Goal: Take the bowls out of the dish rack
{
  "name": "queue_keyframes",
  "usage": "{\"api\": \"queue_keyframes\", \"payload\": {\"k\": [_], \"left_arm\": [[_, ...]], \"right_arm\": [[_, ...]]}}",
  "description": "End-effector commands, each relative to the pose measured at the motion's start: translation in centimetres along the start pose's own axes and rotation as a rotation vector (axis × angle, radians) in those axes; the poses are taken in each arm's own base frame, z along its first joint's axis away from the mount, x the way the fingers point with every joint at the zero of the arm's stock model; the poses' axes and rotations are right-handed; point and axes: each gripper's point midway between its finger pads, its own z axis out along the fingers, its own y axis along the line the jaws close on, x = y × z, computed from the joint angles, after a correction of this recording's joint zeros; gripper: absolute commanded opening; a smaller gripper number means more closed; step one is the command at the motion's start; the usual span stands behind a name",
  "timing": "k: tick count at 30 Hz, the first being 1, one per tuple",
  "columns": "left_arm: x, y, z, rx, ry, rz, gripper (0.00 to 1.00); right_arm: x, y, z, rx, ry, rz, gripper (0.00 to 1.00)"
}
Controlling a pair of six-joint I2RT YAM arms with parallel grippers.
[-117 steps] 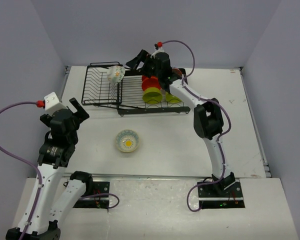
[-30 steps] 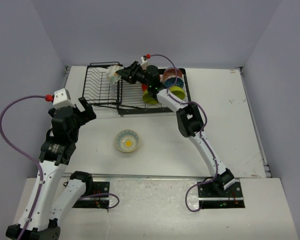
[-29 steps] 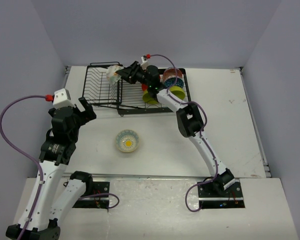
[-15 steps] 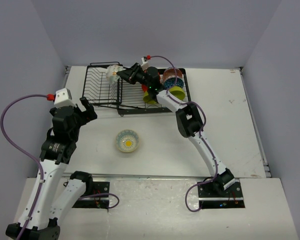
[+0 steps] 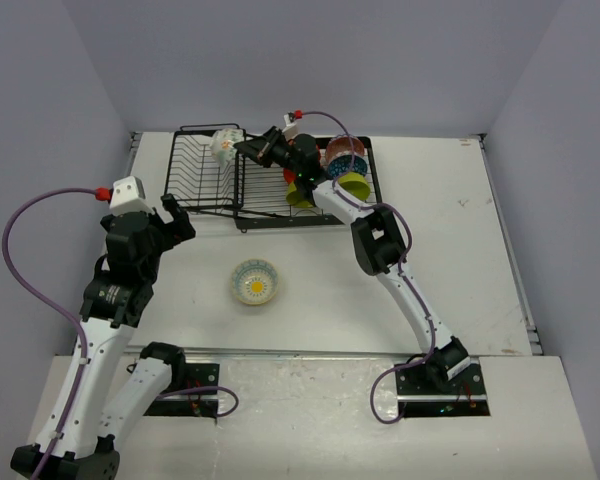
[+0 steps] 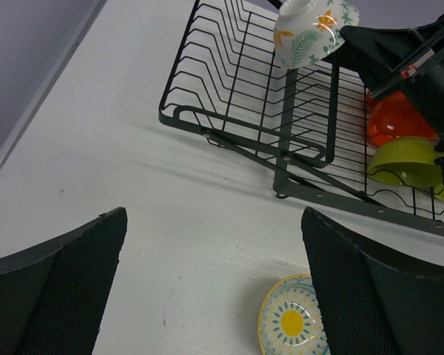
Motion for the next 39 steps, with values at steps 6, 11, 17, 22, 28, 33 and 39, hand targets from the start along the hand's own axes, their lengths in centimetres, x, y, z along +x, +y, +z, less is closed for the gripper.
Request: {"api": "queue_keyframes", "payload": {"k": [6,11,17,22,28,33,39], "left_arm": [[-1.1,-0.3,-0.1,0.011,-0.037,0.017,1.0],[-1.1,-0.2,0.0,0.004,-0.037,0.019,1.0],[-1.3,0.1,-0.1,-0.009,-0.046,0.023,1.0],[-1.3,0.1,-0.2,-0.008,-0.047,0.024,1.0],[-1.2,0.1,-0.2,-0.01,-0.045,0.024,1.0],[-1.2,0.4,-0.1,-0.025,-0.046,0.022,1.0],[-1.3,0.6,-0.2,-0.037,-0.052,0.018,1.0]], "right_arm": [[-0.7,2.6,0.3,-0.089,-0.044,-0.021,0.0],[-0.6,4.4,0.0,-0.161,-0.036,-0.009,0.0],[-0.5,6.5,-0.5,-0.182,-0.006,-0.03,0.0],[-0.4,7.6,-0.6,-0.21,0.008,-0.029,0.0],[-0.2,8.8,-1.1,-0.254,0.025,0.006,0.0],[-0.5,11.5,-1.5,-0.299,0.027,-0.009,0.0],[-0.8,14.0,-2.2,-0.342,0.032,-0.034,0.0]]}}
